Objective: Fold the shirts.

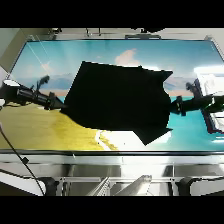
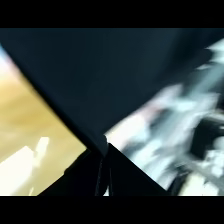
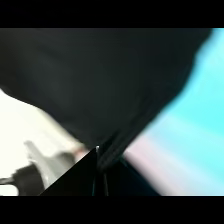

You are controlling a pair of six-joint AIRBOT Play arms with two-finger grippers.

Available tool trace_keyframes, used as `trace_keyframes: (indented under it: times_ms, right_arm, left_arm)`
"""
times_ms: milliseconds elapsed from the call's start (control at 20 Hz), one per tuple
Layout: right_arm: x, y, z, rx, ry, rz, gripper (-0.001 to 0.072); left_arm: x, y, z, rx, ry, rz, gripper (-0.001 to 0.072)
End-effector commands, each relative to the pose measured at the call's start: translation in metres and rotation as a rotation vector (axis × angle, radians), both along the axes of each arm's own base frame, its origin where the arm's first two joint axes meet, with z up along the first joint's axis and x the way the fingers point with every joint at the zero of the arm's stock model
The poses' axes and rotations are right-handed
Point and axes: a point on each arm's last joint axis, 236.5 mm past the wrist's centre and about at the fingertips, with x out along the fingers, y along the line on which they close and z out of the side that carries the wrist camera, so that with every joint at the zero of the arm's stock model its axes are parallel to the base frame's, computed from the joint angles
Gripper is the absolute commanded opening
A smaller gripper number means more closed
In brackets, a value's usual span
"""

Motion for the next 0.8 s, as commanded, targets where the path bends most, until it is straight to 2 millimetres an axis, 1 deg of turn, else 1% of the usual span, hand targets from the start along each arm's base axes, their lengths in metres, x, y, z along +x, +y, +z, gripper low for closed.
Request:
trace_keyframes:
  times_ms: [0, 50, 100, 150, 200, 250, 300, 350, 400, 450, 500, 550, 600, 650, 700, 750]
  right_arm:
    - [0.003, 0.014, 0.164, 0.121, -0.407, 0.008, 0.0016]
    - [-0.006, 0.012, 0.228, 0.092, -0.582, -0.011, 0.0016]
    - [-0.021, 0.008, 0.289, 0.05, -0.757, -0.041, 0.0016]
    - [-0.044, 0.006, 0.356, -0.005, -0.951, -0.098, 0.0016]
    - [-0.068, 0.005, 0.409, -0.076, -1.114, -0.165, 0.0016]
    - [-0.092, 0.005, 0.452, -0.171, -1.256, -0.245, 0.0016]
    - [-0.116, 0.005, 0.49, -0.278, -1.388, -0.338, 0.0016]
    - [-0.139, 0.006, 0.519, -0.38, -1.498, -0.427, 0.0017]
    - [-0.155, 0.005, 0.537, -0.466, -1.567, -0.508, 0.0016]
    - [-0.166, 0.001, 0.547, -0.547, -1.606, -0.577, 0.0016]
    - [-0.171, -0.002, 0.55, -0.6, -1.62, -0.611, 0.0016]
    - [-0.171, -0.004, 0.55, -0.614, -1.616, -0.616, 0.0016]
    - [-0.165, -0.009, 0.546, -0.607, -1.599, -0.614, 0.0016]
    - [-0.155, -0.016, 0.54, -0.579, -1.566, -0.598, 0.0016]
    - [-0.142, -0.024, 0.529, -0.53, -1.512, -0.568, 0.0016]
    - [-0.129, -0.03, 0.514, -0.47, -1.45, -0.526, 0.0016]
  left_arm:
    - [-0.002, -0.034, 0.185, -0.415, -0.453, -0.033, 0.0013]
    - [-0.019, -0.034, 0.25, -0.506, -0.615, -0.052, 0.0013]
    - [-0.046, -0.033, 0.324, -0.592, -0.825, -0.063, 0.0013]
    - [-0.083, -0.031, 0.391, -0.65, -1.041, -0.069, 0.0014]
    - [-0.124, -0.031, 0.44, -0.663, -1.235, -0.089, 0.0014]
    - [-0.162, -0.036, 0.479, -0.623, -1.395, -0.091, 0.0015]
    - [-0.189, -0.043, 0.503, -0.537, -1.517, -0.073, 0.0015]
    - [-0.208, -0.049, 0.524, -0.425, -1.631, -0.017, 0.0016]
    - [-0.217, -0.051, 0.54, -0.324, -1.71, 0.054, 0.0017]
    - [-0.219, -0.049, 0.551, -0.225, -1.757, 0.135, 0.0019]
    - [-0.215, -0.042, 0.552, -0.137, -1.762, 0.203, 0.0019]
    - [-0.202, -0.028, 0.545, -0.046, -1.714, 0.281, 0.0019]
    - [-0.189, -0.012, 0.535, 0.003, -1.668, 0.343, 0.0019]
    - [-0.176, 0.004, 0.524, -0.004, -1.617, 0.398, 0.0019]
    - [-0.159, 0.017, 0.507, -0.013, -1.547, 0.433, 0.0019]
    - [-0.135, 0.029, 0.478, -0.004, -1.443, 0.445, 0.0019]
